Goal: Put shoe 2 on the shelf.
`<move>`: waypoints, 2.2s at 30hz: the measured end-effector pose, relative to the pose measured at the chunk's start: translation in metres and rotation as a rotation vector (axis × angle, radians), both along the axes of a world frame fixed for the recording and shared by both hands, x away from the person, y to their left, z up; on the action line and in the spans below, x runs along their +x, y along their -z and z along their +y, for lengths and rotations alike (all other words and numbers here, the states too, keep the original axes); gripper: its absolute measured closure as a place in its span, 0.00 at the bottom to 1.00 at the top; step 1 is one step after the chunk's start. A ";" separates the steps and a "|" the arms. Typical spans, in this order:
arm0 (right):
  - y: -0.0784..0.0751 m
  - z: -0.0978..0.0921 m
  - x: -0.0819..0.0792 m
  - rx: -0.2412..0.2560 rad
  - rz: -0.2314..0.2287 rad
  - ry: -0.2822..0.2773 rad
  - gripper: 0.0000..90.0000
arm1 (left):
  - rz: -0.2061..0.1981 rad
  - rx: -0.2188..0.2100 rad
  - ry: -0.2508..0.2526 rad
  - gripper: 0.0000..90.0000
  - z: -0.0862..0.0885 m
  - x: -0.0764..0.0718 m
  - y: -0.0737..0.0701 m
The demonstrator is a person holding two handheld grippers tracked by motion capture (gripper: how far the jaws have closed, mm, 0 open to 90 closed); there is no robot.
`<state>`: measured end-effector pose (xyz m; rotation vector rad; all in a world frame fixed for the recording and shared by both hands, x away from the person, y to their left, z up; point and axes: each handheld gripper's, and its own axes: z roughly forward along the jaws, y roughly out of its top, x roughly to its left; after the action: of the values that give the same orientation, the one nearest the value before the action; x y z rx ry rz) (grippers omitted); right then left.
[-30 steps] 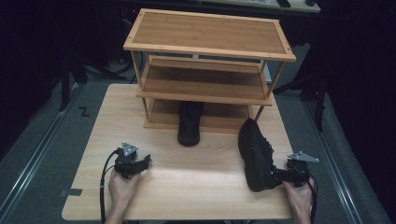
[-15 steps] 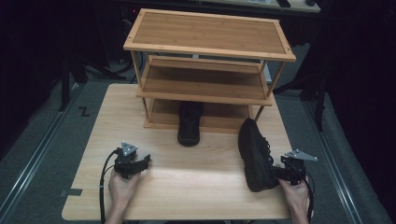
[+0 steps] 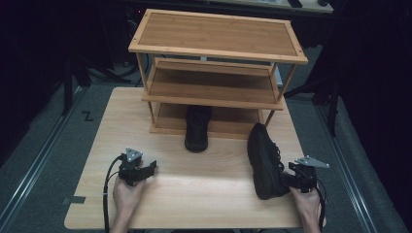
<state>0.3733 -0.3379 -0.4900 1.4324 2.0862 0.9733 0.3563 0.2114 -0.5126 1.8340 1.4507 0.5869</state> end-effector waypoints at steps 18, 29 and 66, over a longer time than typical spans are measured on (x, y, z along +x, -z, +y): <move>-0.015 0.013 -0.002 0.014 -0.043 -0.067 0.37 | 0.001 0.004 0.002 0.38 -0.001 0.000 0.000; -0.026 0.023 -0.002 0.008 -0.067 -0.095 0.37 | 0.001 0.005 0.002 0.38 -0.001 0.000 0.000; -0.049 0.095 0.005 0.026 -0.046 -0.215 0.35 | 0.004 0.057 0.011 0.35 -0.006 0.001 0.000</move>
<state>0.3782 -0.2427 -0.4415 1.2032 2.2352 1.1075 0.3571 0.2050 -0.5128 1.8866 1.4392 0.6260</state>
